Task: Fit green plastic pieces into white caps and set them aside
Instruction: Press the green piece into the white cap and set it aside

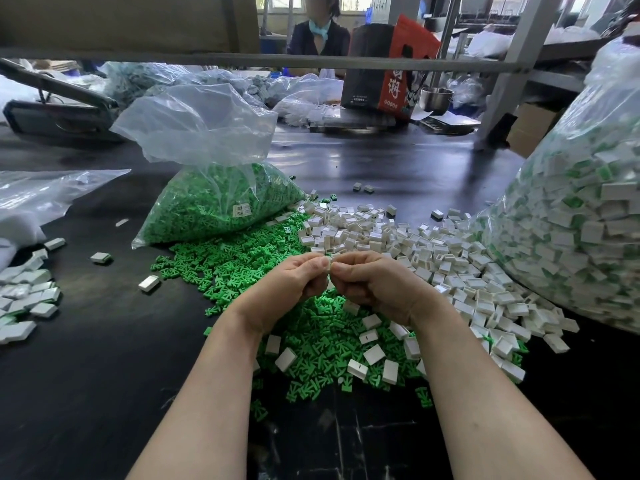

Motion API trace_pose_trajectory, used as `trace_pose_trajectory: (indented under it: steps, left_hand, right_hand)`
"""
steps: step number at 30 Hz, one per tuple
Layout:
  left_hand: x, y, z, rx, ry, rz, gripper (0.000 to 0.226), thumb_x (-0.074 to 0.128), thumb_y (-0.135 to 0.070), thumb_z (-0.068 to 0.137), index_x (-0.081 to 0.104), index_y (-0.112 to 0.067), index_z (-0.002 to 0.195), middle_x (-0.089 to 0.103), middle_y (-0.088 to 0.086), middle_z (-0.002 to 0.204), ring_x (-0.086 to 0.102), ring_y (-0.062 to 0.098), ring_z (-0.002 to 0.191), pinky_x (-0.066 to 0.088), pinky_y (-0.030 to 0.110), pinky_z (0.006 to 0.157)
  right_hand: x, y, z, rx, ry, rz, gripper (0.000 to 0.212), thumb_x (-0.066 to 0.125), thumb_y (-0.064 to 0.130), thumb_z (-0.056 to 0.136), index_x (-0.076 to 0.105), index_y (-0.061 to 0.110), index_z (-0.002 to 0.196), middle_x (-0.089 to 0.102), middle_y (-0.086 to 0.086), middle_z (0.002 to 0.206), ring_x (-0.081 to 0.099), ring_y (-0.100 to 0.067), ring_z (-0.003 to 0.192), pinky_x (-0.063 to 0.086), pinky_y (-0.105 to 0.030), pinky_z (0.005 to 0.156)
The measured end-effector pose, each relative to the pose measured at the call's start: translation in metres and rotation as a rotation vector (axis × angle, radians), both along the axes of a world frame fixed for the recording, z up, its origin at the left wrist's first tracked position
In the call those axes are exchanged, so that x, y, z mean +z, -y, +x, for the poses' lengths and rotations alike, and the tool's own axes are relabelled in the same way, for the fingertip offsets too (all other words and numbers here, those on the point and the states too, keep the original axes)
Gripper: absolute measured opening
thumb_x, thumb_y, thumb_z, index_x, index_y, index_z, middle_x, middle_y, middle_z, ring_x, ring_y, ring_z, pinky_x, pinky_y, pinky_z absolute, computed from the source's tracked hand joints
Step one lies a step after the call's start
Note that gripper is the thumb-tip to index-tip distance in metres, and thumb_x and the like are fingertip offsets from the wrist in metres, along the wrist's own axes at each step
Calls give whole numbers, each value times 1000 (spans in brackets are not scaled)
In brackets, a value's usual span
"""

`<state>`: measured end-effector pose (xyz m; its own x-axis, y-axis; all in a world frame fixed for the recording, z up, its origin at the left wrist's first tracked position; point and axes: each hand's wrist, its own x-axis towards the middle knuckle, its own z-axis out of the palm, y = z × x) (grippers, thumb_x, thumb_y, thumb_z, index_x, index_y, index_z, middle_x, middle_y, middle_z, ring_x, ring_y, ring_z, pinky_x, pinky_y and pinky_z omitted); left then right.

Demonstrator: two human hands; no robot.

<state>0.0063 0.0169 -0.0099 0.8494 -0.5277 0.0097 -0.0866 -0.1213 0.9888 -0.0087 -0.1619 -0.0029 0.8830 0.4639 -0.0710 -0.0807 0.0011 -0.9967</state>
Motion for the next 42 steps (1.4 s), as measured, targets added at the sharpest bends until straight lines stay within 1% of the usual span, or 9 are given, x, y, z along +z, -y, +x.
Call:
trace_pose_trajectory:
  steps: [4,7,10,14,17,22,30,34,42]
  left_hand:
    - [-1,-1,1,26,-50,-94,20,41,-19,104,55,-6,96,39,7,74,32,21,69,31,24,67]
    - [1,0,-1,58,-81,-150,36,49,-28,96,57,5,109,42,10,97,30,25,89,25,42,82]
    - [2,1,-1,59,-79,-166,29,50,-31,93,57,-4,105,38,9,89,27,25,79,25,35,73]
    - [-2,4,1,85,-62,-120,25,40,-21,104,56,-2,102,33,9,74,28,16,65,24,27,63]
    - [-4,6,3,116,-48,-102,26,40,-21,105,57,-10,88,39,-3,65,33,10,60,30,22,59]
    - [-5,11,3,183,-36,-116,26,43,-22,104,63,-12,89,49,-2,72,44,14,72,40,34,80]
    - [-8,10,5,167,-28,-99,32,42,-22,104,61,3,105,47,2,79,41,20,81,39,38,87]
    - [-6,10,2,146,-38,-97,30,41,-22,104,70,-18,98,52,-5,76,46,11,77,43,35,89]
    - [-1,7,-1,103,-29,-63,28,38,-17,105,65,-10,107,49,10,92,43,20,84,39,36,90]
  right_hand:
    - [-2,-7,-1,-89,-4,32,33,45,14,101,54,12,70,32,-6,65,22,-13,51,15,-27,50]
    - [-2,-12,-2,-136,-25,76,33,42,16,102,53,9,72,35,-5,63,25,-14,53,12,-32,56]
    - [0,-14,-3,-169,-33,82,37,40,19,103,50,10,69,34,-1,56,23,-14,51,11,-34,56]
    - [1,-14,-3,-181,8,37,37,40,17,104,47,12,67,31,0,55,22,-13,50,13,-30,52]
    - [0,-16,-2,-231,15,27,37,41,18,104,48,13,67,34,3,53,24,-11,48,19,-23,47]
    - [-1,-19,0,-313,64,-65,40,42,21,104,48,18,64,37,8,48,27,-9,43,22,-21,44]
    - [-1,-19,1,-316,110,-102,42,41,20,104,45,17,62,35,6,50,27,-9,45,23,-21,45]
    - [-1,-17,0,-261,102,-105,41,42,20,104,45,18,64,34,3,55,24,-12,49,21,-24,47]
    - [-1,-14,1,-195,133,-187,37,42,21,105,46,15,68,38,8,54,31,-7,47,29,-19,49]
